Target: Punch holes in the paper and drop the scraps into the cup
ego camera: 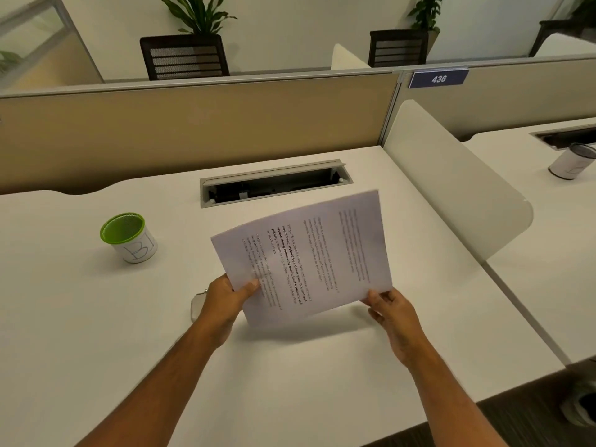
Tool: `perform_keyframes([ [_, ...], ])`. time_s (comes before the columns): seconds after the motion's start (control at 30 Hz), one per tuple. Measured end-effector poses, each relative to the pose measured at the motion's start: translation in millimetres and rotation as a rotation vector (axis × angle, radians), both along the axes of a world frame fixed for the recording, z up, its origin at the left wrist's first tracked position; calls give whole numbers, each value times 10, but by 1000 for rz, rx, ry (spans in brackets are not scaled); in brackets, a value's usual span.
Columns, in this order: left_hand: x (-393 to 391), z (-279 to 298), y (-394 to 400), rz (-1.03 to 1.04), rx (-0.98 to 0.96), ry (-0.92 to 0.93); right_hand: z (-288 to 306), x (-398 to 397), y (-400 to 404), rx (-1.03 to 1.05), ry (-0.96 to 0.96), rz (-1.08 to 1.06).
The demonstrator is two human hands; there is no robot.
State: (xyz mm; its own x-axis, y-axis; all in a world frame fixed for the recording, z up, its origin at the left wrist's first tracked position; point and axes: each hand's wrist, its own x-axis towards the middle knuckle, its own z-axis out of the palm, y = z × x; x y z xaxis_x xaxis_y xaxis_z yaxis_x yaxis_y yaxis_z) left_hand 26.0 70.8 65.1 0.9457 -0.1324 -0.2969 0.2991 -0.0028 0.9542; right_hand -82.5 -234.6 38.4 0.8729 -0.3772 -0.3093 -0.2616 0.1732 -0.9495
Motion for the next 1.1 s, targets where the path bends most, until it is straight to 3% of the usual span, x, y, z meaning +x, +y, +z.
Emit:
perform_keyframes([
  [0.2,-193,-96,-128,116,-248,268,-47,41,595,355,-5,160],
  [0.3,-280,-179,-141,143,-300,331,-15,137,863,325,-42,151],
  [0.4,-351,-245,-128,189,-286,385,-42,233,1010,273,39,-10],
  [0.57,-394,-201,52,154,74,211,-86,227,984,171,128,-66],
  [0.67,-346,-151,290,260,409,-17,-113,225,841,121,171,-64],
  [0.73,-288,-153,461,368,499,-68,-123,246,750,87,199,-50],
  [0.83,-168,-256,710,420,641,9,-116,293,657,33,230,3],
  [0.93,-70,-361,862,278,820,191,-93,337,610,8,249,130],
  [1.1,7,-368,861,145,661,181,-43,400,613,-60,262,327],
])
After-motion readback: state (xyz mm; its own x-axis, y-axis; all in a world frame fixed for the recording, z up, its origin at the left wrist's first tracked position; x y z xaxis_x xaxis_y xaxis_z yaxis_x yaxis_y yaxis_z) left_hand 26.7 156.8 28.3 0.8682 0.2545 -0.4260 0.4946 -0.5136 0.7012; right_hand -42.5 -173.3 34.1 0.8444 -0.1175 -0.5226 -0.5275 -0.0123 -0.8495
